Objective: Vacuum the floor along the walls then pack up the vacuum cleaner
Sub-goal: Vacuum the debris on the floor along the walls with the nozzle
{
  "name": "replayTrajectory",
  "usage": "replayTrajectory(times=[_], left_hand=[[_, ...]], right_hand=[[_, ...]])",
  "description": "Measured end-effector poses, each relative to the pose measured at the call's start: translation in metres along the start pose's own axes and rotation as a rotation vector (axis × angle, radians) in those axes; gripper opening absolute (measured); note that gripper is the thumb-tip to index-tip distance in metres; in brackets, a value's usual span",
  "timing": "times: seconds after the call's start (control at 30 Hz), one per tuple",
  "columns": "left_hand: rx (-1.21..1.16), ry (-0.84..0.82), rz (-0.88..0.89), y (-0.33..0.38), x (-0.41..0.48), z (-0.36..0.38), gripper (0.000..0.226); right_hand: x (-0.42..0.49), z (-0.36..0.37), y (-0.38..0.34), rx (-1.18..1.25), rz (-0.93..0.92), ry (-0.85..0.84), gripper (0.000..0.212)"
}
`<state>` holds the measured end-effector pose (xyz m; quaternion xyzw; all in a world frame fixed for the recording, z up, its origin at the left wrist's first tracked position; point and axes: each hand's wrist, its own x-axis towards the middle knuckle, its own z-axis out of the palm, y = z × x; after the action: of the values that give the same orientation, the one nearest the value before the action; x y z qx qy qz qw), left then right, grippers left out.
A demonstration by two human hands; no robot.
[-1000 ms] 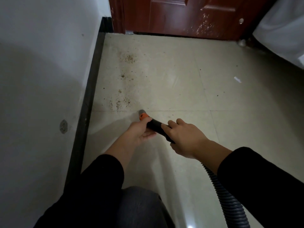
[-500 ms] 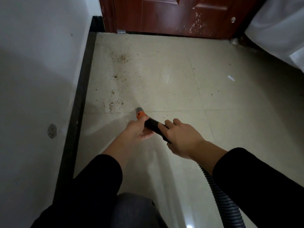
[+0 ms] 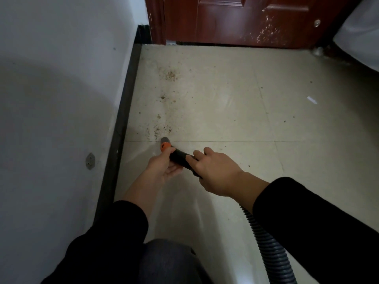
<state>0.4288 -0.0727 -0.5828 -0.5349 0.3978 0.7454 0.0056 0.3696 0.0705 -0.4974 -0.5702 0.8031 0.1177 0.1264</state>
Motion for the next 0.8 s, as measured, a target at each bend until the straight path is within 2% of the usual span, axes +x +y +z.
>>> replayTrajectory(times=[0.2,0.6,0.73,0.8], left_hand=[[-0.023,0.065,0.013,0.005,-0.004,-0.015,0.028],[-0.148,0.182,0.004,0.018,-0.005,-0.046,0.034],[-0.211,0.267,0.044,0.022,-0.002,-0.055,0.050],[-0.197,0.291,0.063,0.023,0.002,-0.060,0.048]], right_hand=[[0.012,-0.004,-0.010,0.022,-0.052,0.010,0.050],[0.044,-0.007,-0.034,0.064,-0.140,0.044,0.051],[0.055,-0.006,-0.040,0.087,-0.155,0.067,0.049],[0.060,-0.007,-0.042,0.098,-0.161,0.073,0.049]])
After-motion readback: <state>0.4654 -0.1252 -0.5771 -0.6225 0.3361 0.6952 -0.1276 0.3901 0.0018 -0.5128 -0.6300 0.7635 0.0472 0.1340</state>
